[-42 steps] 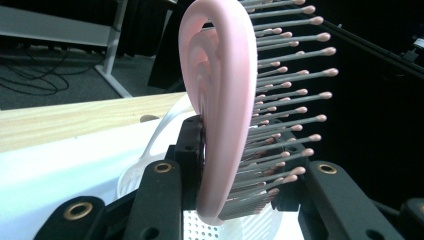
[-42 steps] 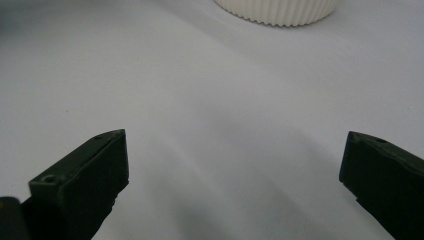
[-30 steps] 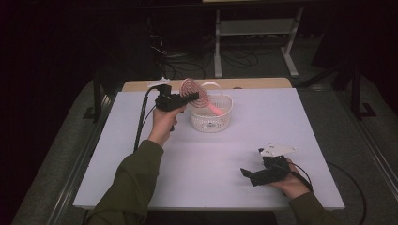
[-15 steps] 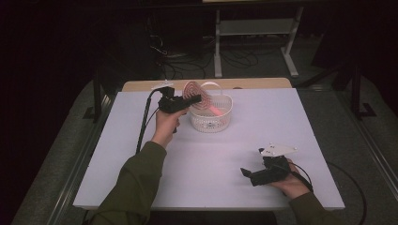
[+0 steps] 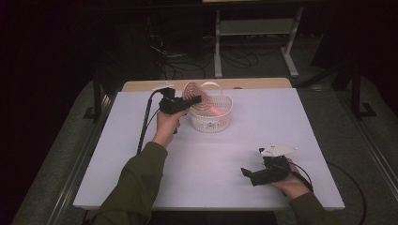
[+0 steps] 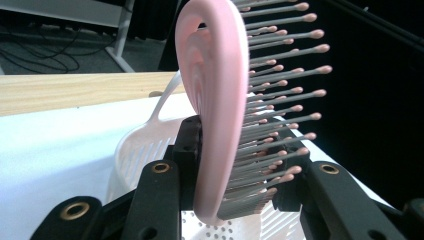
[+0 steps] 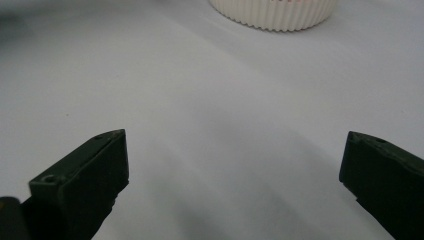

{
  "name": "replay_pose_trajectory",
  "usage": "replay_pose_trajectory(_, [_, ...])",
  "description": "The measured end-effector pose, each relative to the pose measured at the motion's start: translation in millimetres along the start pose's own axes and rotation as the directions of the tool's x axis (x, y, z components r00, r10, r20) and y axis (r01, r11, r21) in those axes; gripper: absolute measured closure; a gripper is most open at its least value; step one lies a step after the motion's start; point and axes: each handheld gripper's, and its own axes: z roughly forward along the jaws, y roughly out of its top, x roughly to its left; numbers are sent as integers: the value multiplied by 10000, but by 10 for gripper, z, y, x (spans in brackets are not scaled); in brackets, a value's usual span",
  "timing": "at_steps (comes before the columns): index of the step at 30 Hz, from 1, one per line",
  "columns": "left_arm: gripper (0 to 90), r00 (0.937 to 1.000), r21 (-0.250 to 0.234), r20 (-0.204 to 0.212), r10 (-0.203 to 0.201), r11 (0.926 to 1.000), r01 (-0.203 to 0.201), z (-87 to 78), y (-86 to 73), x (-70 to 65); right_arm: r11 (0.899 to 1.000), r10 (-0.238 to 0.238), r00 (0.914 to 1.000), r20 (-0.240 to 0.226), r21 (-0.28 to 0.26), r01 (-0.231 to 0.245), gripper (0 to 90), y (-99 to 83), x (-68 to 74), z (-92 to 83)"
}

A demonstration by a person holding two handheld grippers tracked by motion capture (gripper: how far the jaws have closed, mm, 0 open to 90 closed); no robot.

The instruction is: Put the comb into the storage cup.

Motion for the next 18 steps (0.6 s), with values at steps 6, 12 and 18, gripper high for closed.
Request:
replay_pose_trajectory(6, [634, 9999, 32, -25, -117, 9999, 117, -10, -8, 31, 10000, -7, 10000, -2, 20, 7, 0, 0, 3, 5])
replay_pose_trajectory(12, [625, 9999, 74, -127, -65, 10000, 65, -20, -17, 49, 10000, -5, 10000, -2, 29, 5, 0, -2, 1, 5])
replay_pose_trajectory(18, [612, 9997, 97, -232, -79, 9999, 81, -41, -33, 86, 10000, -22, 10000, -5, 31, 22, 0, -3, 2, 7])
